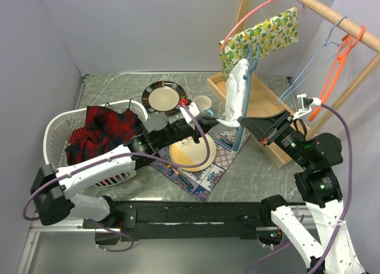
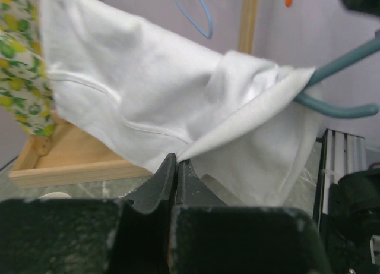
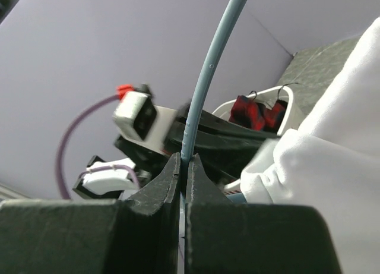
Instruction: Remove the skirt from the hanger
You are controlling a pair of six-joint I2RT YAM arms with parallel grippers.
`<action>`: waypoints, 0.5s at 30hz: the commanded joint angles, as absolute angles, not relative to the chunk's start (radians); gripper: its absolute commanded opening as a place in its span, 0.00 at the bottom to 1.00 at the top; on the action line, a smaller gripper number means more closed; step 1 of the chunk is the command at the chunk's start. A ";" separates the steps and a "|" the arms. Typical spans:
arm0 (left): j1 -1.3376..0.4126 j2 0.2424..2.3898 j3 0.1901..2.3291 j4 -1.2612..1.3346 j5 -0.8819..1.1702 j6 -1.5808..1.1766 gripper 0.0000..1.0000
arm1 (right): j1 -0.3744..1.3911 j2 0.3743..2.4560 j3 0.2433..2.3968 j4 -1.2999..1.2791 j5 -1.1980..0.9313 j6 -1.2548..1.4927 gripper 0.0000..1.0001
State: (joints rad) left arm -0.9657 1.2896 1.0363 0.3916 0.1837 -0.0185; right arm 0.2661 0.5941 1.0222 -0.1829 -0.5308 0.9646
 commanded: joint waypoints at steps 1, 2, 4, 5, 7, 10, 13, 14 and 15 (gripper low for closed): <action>-0.969 1.169 1.106 0.402 0.028 -0.017 0.01 | 0.268 0.571 1.016 -0.153 -0.496 0.891 0.00; -0.968 1.157 1.114 0.385 0.008 -0.017 0.01 | 0.268 0.566 1.015 -0.159 -0.483 0.887 0.00; -0.968 1.132 1.164 0.309 -0.055 -0.020 0.01 | 0.268 0.563 1.012 -0.175 -0.474 0.873 0.00; -0.968 1.126 1.186 0.284 -0.080 -0.014 0.01 | 0.268 0.560 1.014 -0.179 -0.465 0.868 0.00; -0.968 1.115 1.258 0.229 -0.126 0.024 0.01 | 0.268 0.558 1.015 -0.189 -0.454 0.858 0.00; -0.968 1.088 1.330 0.169 -0.227 0.069 0.01 | 0.268 0.560 1.009 -0.201 -0.436 0.848 0.00; -0.968 1.071 1.384 0.141 -0.403 0.106 0.01 | 0.270 0.564 1.005 -0.207 -0.437 0.841 0.00; -0.968 1.071 1.396 0.135 -0.446 0.123 0.01 | 0.268 0.565 1.002 -0.207 -0.436 0.841 0.00; -0.966 1.069 1.413 0.132 -0.531 0.165 0.01 | 0.270 0.563 1.000 -0.209 -0.434 0.839 0.00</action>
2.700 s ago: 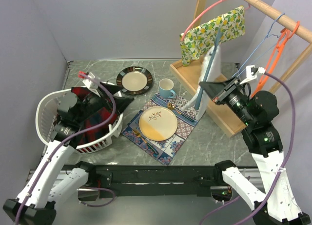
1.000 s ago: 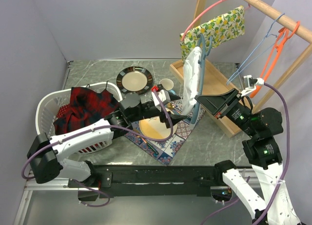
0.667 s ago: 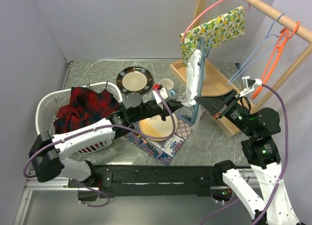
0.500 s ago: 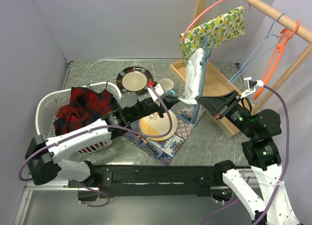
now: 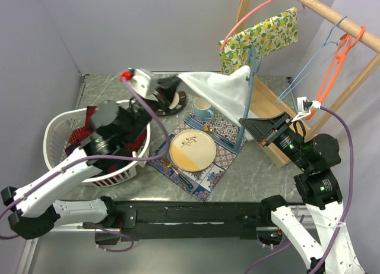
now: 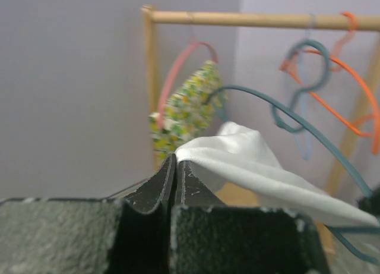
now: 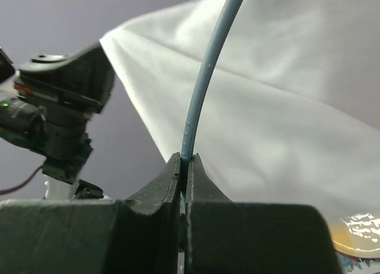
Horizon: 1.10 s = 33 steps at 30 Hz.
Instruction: Remove the skirt from the hanger
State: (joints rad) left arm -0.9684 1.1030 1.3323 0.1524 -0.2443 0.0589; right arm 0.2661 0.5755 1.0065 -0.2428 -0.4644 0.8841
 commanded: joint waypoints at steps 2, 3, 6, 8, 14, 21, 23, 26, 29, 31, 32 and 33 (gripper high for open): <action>-0.968 1.068 1.422 0.143 -0.602 0.240 0.01 | 0.268 0.563 1.005 -0.213 -0.431 0.833 0.00; -0.968 1.066 1.425 0.161 -0.689 0.264 0.01 | 0.270 0.561 1.005 -0.218 -0.428 0.828 0.00; -0.959 1.068 1.431 0.202 -0.834 0.371 0.01 | 0.268 0.557 1.009 -0.230 -0.413 0.819 0.00; -0.924 1.065 1.430 0.206 -0.867 0.420 0.01 | 0.268 0.554 1.012 -0.232 -0.410 0.815 0.00; -0.726 1.040 1.474 0.052 -0.859 0.324 0.01 | 0.270 0.554 1.008 -0.225 -0.414 0.819 0.00; -0.624 0.937 1.350 0.123 -0.933 0.403 0.01 | 0.268 0.548 1.011 -0.227 -0.411 0.816 0.00; -0.580 0.924 1.304 0.111 -0.927 0.387 0.01 | 0.268 0.546 1.008 -0.222 -0.413 0.819 0.00; -0.529 0.910 1.269 0.077 -0.919 0.350 0.01 | 0.268 0.546 1.008 -0.222 -0.414 0.821 0.00; -0.494 0.904 1.240 0.046 -0.908 0.292 0.01 | 0.268 0.546 1.011 -0.227 -0.414 0.819 0.00; -0.482 0.896 1.221 -0.027 -0.881 0.214 0.01 | 0.268 0.540 1.014 -0.229 -0.407 0.815 0.00; -0.482 0.893 1.210 -0.047 -0.874 0.187 0.01 | 0.268 0.540 1.015 -0.232 -0.403 0.815 0.00; -0.482 0.887 1.203 -0.125 -0.868 0.157 0.01 | 0.268 0.535 1.015 -0.236 -0.400 0.812 0.00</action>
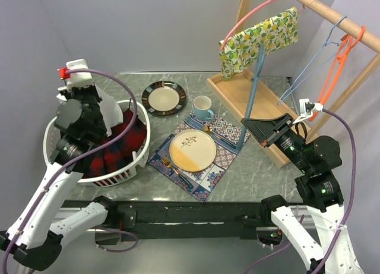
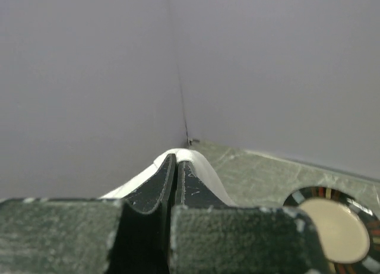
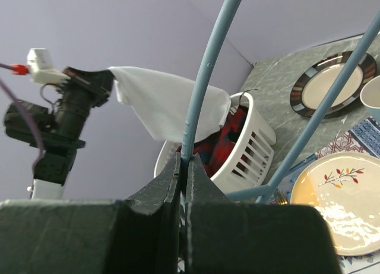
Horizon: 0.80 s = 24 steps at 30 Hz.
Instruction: Remove the skirt from the hanger
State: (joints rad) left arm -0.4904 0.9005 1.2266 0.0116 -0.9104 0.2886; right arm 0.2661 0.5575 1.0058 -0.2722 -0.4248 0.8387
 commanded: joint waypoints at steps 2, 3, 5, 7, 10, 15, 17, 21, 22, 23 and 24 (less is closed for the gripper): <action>-0.482 0.881 1.192 -0.213 -0.874 0.052 0.01 | 0.268 0.534 1.020 -0.241 -0.397 0.807 0.00; -0.480 0.873 1.187 -0.259 -0.882 0.029 0.01 | 0.270 0.534 1.022 -0.247 -0.397 0.804 0.00; -0.479 0.862 1.169 -0.325 -0.920 0.008 0.01 | 0.267 0.531 1.026 -0.252 -0.399 0.802 0.00; -0.474 0.844 1.163 -0.374 -0.965 0.008 0.01 | 0.268 0.528 1.026 -0.255 -0.402 0.801 0.00; -0.466 0.809 1.122 -0.379 -1.003 -0.025 0.01 | 0.268 0.520 1.025 -0.252 -0.403 0.801 0.00; -0.411 0.825 1.016 -0.356 -1.017 0.008 0.01 | 0.270 0.509 1.028 -0.262 -0.399 0.795 0.00; -0.359 0.842 0.997 -0.394 -0.971 -0.080 0.01 | 0.268 0.506 1.032 -0.267 -0.396 0.789 0.00; -0.302 0.835 0.977 -0.407 -0.969 -0.132 0.76 | 0.268 0.499 1.039 -0.284 -0.388 0.776 0.00; -0.296 0.827 0.986 -0.405 -0.971 -0.140 0.83 | 0.268 0.497 1.042 -0.285 -0.388 0.776 0.00; -0.296 0.819 0.994 -0.403 -0.973 -0.144 0.89 | 0.268 0.495 1.040 -0.285 -0.388 0.773 0.00; -0.296 0.805 1.006 -0.400 -0.948 -0.144 0.97 | 0.268 0.494 1.040 -0.285 -0.388 0.772 0.00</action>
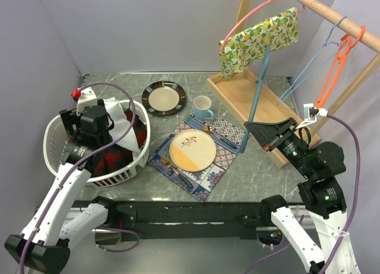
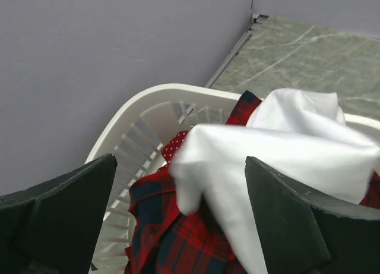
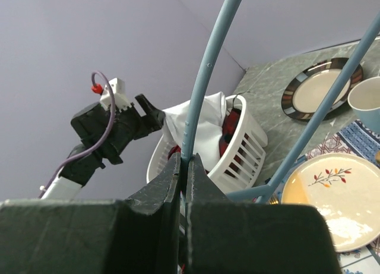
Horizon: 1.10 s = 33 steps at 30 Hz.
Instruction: Remove the skirt from the hanger
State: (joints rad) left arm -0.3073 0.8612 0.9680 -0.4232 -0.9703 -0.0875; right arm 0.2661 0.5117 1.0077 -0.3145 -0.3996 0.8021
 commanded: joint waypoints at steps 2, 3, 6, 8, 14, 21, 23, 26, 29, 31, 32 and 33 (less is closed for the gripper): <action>-0.298 0.798 1.048 -0.390 -0.882 -0.144 0.99 | 0.268 0.492 1.037 -0.285 -0.387 0.773 0.00; -0.296 0.793 1.074 -0.381 -0.768 -0.140 0.99 | 0.268 0.489 1.034 -0.281 -0.387 0.776 0.00; -0.296 0.821 1.107 -0.341 -0.585 -0.156 0.99 | 0.268 0.485 1.025 -0.269 -0.388 0.784 0.00; -0.296 0.879 1.117 -0.322 -0.473 -0.170 0.99 | 0.268 0.486 1.022 -0.265 -0.393 0.790 0.00; -0.213 1.119 1.123 -0.296 -0.293 -0.306 0.93 | 0.268 0.479 1.020 -0.267 -0.391 0.784 0.00; -0.120 1.109 0.902 -0.288 -0.391 -0.613 0.88 | 0.268 0.465 1.034 -0.288 -0.388 0.767 0.00; -0.088 1.060 0.786 -0.264 -0.434 -0.673 0.85 | 0.268 0.462 1.028 -0.284 -0.390 0.770 0.00; -0.041 1.025 0.697 -0.216 -0.455 -0.761 0.86 | 0.268 0.466 1.028 -0.282 -0.399 0.776 0.00; -0.035 1.026 0.707 -0.245 -0.497 -0.807 0.89 | 0.267 0.471 1.028 -0.281 -0.397 0.782 0.00; -0.032 1.031 0.719 -0.273 -0.514 -0.831 0.91 | 0.268 0.472 1.029 -0.278 -0.396 0.790 0.00; -0.025 1.031 0.727 -0.281 -0.514 -0.856 0.93 | 0.268 0.472 1.031 -0.276 -0.393 0.792 0.00; -0.020 1.032 0.729 -0.290 -0.508 -0.873 0.94 | 0.268 0.472 1.032 -0.275 -0.391 0.798 0.00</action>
